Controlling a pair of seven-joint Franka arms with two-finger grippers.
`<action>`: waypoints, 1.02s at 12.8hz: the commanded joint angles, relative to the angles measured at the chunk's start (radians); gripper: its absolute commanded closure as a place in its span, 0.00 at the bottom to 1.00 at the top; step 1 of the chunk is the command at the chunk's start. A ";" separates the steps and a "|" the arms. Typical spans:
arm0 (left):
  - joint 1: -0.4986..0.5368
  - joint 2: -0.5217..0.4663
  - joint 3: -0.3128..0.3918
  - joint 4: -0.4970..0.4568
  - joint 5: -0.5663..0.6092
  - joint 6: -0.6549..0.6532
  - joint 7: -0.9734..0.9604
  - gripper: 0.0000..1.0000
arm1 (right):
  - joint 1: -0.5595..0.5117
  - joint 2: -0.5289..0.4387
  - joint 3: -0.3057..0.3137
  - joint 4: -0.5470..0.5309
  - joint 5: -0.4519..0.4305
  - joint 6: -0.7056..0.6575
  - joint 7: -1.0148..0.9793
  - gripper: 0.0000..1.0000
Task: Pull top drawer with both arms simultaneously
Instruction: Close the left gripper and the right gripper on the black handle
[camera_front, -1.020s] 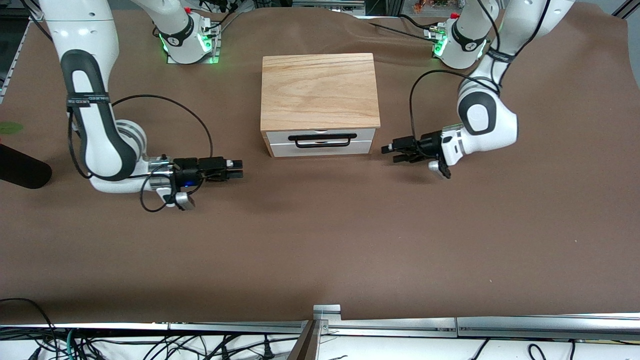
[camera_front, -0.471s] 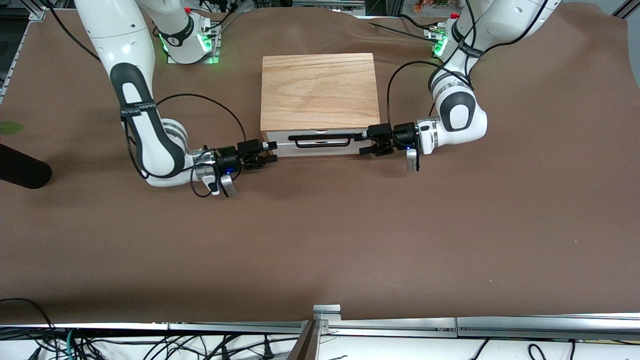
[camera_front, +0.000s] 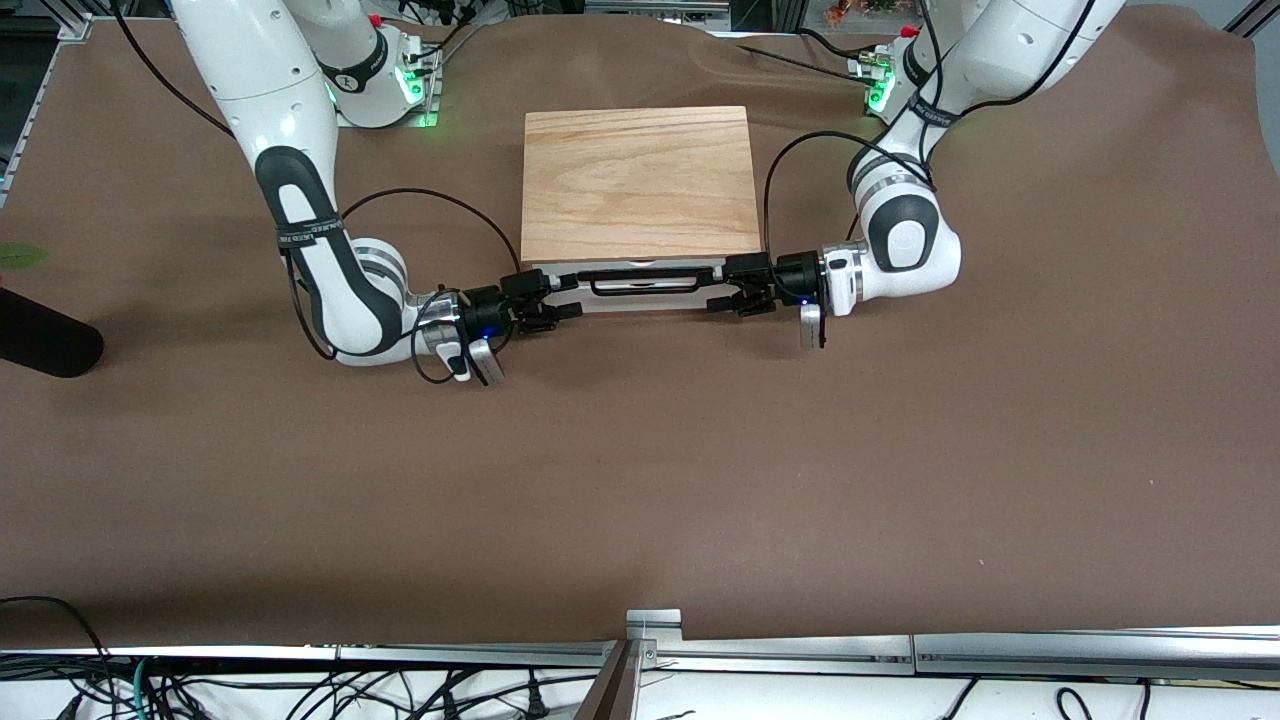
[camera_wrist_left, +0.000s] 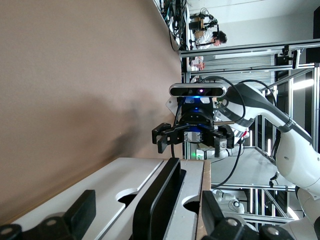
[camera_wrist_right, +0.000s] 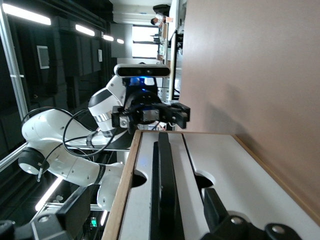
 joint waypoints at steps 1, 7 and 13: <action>-0.012 0.030 -0.004 0.018 -0.032 -0.005 0.040 0.09 | 0.018 0.001 0.010 -0.010 0.062 -0.007 -0.043 0.01; -0.015 0.055 -0.004 0.010 -0.032 -0.007 0.109 0.40 | 0.029 0.034 0.010 -0.008 0.081 -0.009 -0.100 0.02; -0.013 0.048 -0.018 0.001 -0.034 -0.058 0.109 0.45 | 0.053 0.051 0.010 -0.007 0.118 -0.007 -0.129 0.12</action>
